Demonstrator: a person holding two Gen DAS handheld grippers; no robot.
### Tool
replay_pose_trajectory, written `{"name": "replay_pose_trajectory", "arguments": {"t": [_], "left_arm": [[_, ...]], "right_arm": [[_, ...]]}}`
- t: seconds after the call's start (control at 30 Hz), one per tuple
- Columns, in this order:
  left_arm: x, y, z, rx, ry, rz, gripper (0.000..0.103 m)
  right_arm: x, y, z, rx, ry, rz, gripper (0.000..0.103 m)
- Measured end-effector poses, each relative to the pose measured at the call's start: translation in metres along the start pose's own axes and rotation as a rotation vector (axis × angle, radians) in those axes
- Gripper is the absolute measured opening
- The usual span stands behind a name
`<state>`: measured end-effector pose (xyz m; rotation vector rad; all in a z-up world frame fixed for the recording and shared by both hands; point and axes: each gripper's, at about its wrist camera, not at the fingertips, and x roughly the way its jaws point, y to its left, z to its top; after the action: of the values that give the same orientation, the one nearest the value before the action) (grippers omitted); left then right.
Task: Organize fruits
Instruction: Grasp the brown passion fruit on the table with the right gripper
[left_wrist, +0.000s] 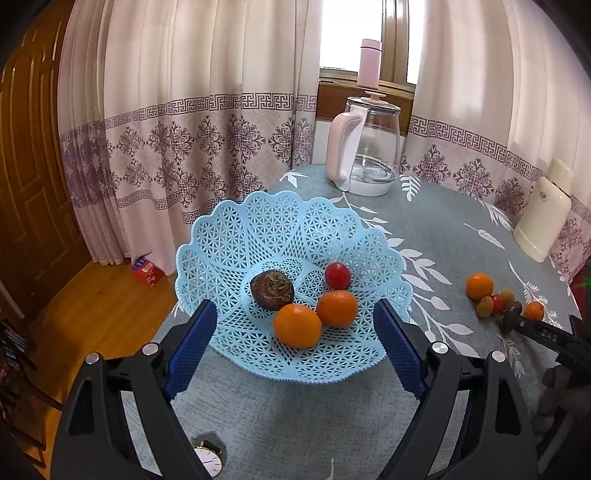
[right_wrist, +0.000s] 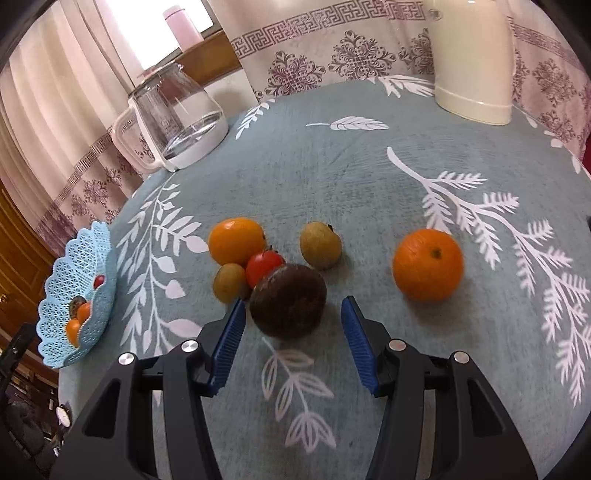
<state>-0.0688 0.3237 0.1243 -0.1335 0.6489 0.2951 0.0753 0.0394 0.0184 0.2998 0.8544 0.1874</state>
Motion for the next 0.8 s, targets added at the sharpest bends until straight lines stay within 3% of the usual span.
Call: {"name": "replay_pose_trajectory", "arguments": {"t": [0.17,0.33,0.47,0.8], "left_arm": [[0.002,-0.008,0.001,0.015,0.006,0.000,0.088],[0.004,-0.019,0.003,0.038,0.010,-0.007,0.088],[0.004,-0.031,0.003,0.063,0.012,-0.015,0.088],[0.008,-0.076,0.005,0.143,0.018,-0.054,0.088]], "right_arm": [[0.006,0.006,0.005,-0.029,0.000,0.002,0.055],[0.008,0.007,0.004,-0.046,0.002,-0.002,0.043],[0.004,0.007,0.002,-0.057,0.003,0.009,0.042],[-0.031,-0.018,-0.018,-0.040,-0.017,0.031,0.040]]}}
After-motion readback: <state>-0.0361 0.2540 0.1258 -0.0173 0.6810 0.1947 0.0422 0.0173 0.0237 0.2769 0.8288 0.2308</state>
